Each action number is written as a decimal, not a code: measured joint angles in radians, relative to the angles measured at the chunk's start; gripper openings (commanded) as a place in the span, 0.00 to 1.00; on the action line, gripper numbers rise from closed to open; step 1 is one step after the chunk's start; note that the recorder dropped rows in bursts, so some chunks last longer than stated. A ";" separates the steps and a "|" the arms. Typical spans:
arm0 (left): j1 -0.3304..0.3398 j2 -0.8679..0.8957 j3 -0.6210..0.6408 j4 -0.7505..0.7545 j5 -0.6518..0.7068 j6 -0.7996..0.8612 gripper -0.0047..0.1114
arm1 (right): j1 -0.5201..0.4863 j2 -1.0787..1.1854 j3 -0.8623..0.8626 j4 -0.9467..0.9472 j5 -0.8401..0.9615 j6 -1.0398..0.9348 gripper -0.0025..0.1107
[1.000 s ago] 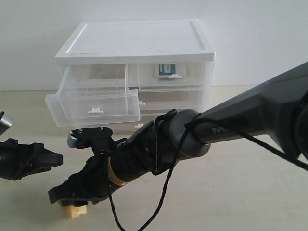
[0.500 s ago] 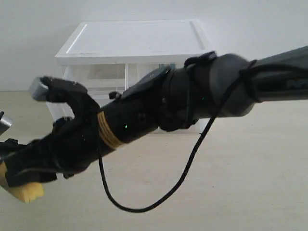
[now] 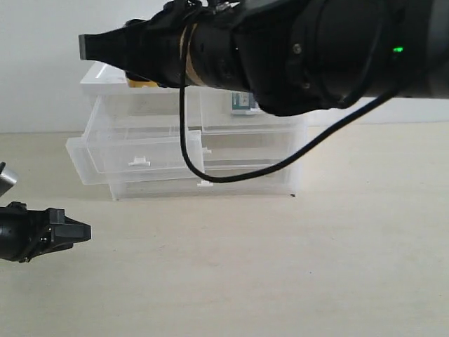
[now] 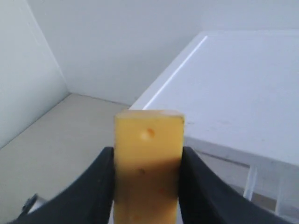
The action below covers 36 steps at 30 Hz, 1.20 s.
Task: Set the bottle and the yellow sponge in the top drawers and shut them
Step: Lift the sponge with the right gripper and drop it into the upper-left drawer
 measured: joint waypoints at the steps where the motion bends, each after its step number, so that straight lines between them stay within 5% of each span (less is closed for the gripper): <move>1: 0.000 0.000 0.000 0.000 0.000 0.000 0.44 | 0.000 0.020 -0.017 0.000 0.018 -0.002 0.04; 5: 0.000 0.000 0.000 0.000 0.000 0.000 0.44 | 0.000 0.102 -0.070 0.002 0.025 -0.006 0.31; 8: 0.000 0.000 0.000 -0.002 0.000 0.000 0.44 | 0.000 0.143 -0.085 0.002 0.021 -0.008 0.61; 10: 0.000 0.000 0.000 -0.002 0.000 0.000 0.44 | 0.000 0.153 -0.086 0.002 0.031 -0.016 0.71; 17: 0.000 0.000 0.000 -0.011 0.000 0.000 0.44 | 0.000 0.129 -0.090 0.076 -0.005 -0.113 0.45; 23: 0.000 0.000 0.000 -0.015 0.000 0.002 0.44 | 0.000 0.064 -0.094 0.140 -0.218 -0.152 0.43; 27: 0.000 0.000 0.000 -0.015 0.000 0.002 0.44 | 0.000 0.048 -0.092 0.069 -0.418 -0.031 0.32; 33: 0.000 0.000 0.000 -0.015 0.000 0.002 0.44 | 0.000 0.043 0.045 0.017 -0.607 0.035 0.04; 36: 0.000 0.000 0.000 -0.015 0.000 0.002 0.44 | 0.000 0.043 0.145 0.005 -0.584 0.037 0.02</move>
